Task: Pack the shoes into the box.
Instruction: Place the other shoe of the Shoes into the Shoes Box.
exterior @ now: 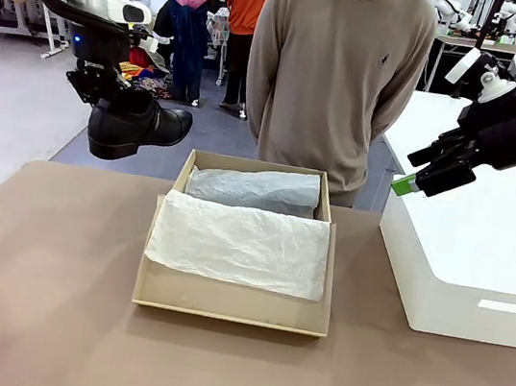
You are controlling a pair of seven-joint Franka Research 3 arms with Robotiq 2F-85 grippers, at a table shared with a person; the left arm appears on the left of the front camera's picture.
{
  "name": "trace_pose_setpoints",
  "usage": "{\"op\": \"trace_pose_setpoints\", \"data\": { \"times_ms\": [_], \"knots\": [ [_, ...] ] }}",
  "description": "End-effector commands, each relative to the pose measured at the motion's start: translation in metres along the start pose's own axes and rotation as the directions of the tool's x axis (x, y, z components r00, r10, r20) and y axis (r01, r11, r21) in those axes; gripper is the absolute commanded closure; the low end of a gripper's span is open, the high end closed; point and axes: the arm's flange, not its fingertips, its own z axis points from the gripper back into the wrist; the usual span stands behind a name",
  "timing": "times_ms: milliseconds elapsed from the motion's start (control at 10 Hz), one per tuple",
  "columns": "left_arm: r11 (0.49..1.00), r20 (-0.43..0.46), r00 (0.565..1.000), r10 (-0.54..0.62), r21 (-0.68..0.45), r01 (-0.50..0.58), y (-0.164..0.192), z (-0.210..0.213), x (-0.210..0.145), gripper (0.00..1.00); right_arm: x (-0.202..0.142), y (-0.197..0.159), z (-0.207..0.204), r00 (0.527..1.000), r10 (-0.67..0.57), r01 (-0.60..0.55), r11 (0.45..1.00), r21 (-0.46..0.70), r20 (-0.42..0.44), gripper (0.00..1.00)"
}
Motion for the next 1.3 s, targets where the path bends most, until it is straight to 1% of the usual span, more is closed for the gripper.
{"op": "trace_pose_setpoints", "data": {
  "times_ms": [0,400,500,600,700,800,900,1100,1200],
  "knots": [
    [1.0,0.009,1.0,-0.015,-0.005,0.015,0.004,0.003,0.0,1.0,0.0,-0.003,-0.001,1.0,0.011,-0.011,1.0,0.013,0.022,0.0],
    [1.0,0.009,1.0,-0.015,-0.005,0.015,0.004,0.003,0.0,1.0,0.0,-0.003,-0.001,1.0,0.011,-0.011,1.0,0.013,0.022,0.0],
    [1.0,-0.005,1.0,-0.001,-0.001,0.001,0.001,-0.003,0.002,1.0,0.0,-0.003,-0.001,1.0,0.011,-0.011,1.0,0.013,0.022,0.0],
    [0.99,0.047,0.989,0.14,0.026,-0.141,-0.014,0.006,0.0,1.0,0.0,-0.003,-0.001,1.0,0.011,-0.011,1.0,0.013,0.022,0.0],
    [0.962,0.053,0.965,0.258,0.074,-0.261,-0.029,0.012,0.001,1.0,0.0,-0.003,-0.001,1.0,0.011,-0.011,1.0,0.013,0.022,0.0],
    [0.931,0.047,0.935,0.352,0.09,-0.355,-0.044,0.017,0.003,1.0,0.0,-0.003,-0.001,1.0,0.011,-0.011,1.0,0.013,0.022,0.0],
    [0.891,0.027,0.894,0.447,0.07,-0.448,-0.06,0.021,0.005,1.0,0.0,-0.003,-0.001,1.0,0.011,-0.011,1.0,0.013,0.022,0.0],
    [0.799,0.059,0.804,0.592,0.085,-0.595,-0.09,0.025,0.011,1.0,0.0,-0.003,-0.001,1.0,0.011,-0.011,1.0,0.013,0.022,0.0],
    [0.776,0.044,0.776,0.629,0.03,-0.631,-0.101,0.026,0.014,1.0,0.0,-0.003,-0.001,1.0,0.011,-0.011,1.0,0.013,0.022,0.0]
  ]
}}
